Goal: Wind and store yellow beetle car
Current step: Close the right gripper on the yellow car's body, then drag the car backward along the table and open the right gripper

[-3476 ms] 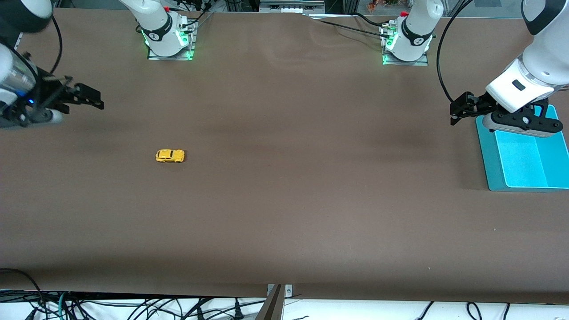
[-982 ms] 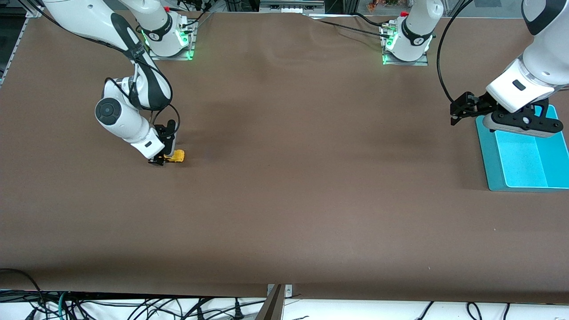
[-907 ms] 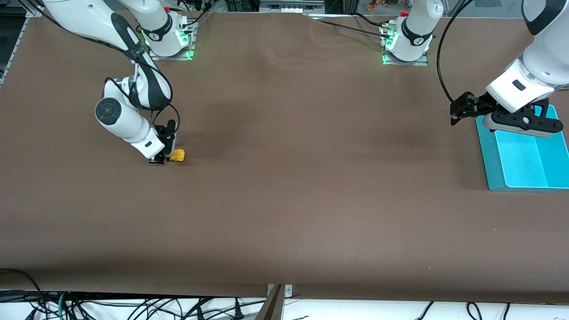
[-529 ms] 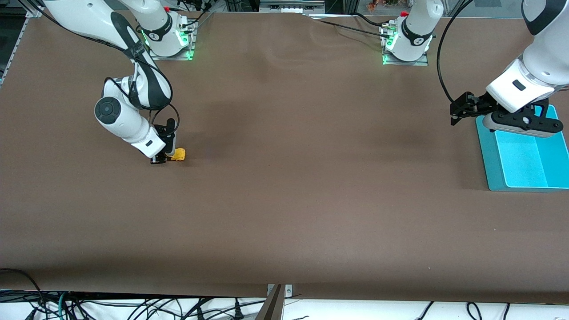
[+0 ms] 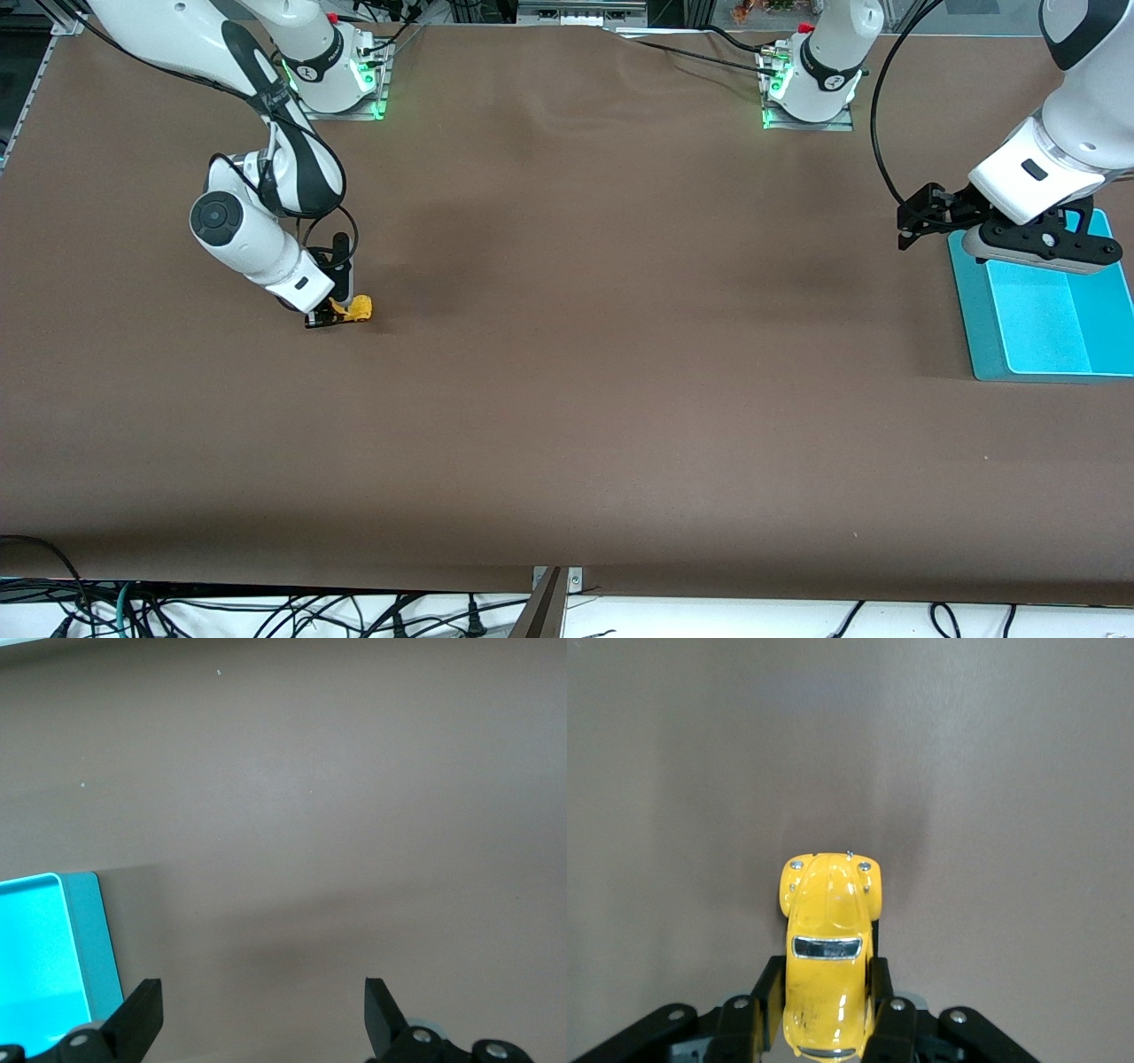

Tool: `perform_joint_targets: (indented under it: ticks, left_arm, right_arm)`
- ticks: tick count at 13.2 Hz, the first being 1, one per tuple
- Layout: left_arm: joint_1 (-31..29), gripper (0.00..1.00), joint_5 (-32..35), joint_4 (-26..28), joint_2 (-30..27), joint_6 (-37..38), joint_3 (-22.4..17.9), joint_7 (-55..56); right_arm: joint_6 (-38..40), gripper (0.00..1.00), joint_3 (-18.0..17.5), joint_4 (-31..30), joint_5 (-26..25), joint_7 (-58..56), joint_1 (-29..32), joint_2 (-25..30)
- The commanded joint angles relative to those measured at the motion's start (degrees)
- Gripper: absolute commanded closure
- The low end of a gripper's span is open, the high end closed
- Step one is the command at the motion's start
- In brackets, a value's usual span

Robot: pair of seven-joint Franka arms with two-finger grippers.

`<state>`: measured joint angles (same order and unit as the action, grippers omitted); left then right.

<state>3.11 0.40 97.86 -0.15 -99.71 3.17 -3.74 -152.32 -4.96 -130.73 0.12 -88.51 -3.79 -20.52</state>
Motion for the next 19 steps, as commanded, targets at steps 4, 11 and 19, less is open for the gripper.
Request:
perform_joint_targets:
  ticks: [4, 11, 19]
  left_arm:
    - [0.14, 0.0, 0.12, 0.49, -0.81, -0.05, 0.08, 0.32]
    - [0.14, 0.0, 0.12, 0.49, -0.81, -0.05, 0.08, 0.4]
    - [0.14, 0.0, 0.12, 0.49, -0.81, -0.05, 0.08, 0.4]
  right_arm:
    - [-2.11, 0.93, -0.14, -0.4, 0.41, -3.94, 3.86, -1.27]
    - [-1.85, 0.92, -0.05, -0.31, 0.41, -17.1, 18.44, -3.03]
    - [3.07, 0.52, -1.88, 3.46, 4.01, -22.93, 21.8, -3.73]
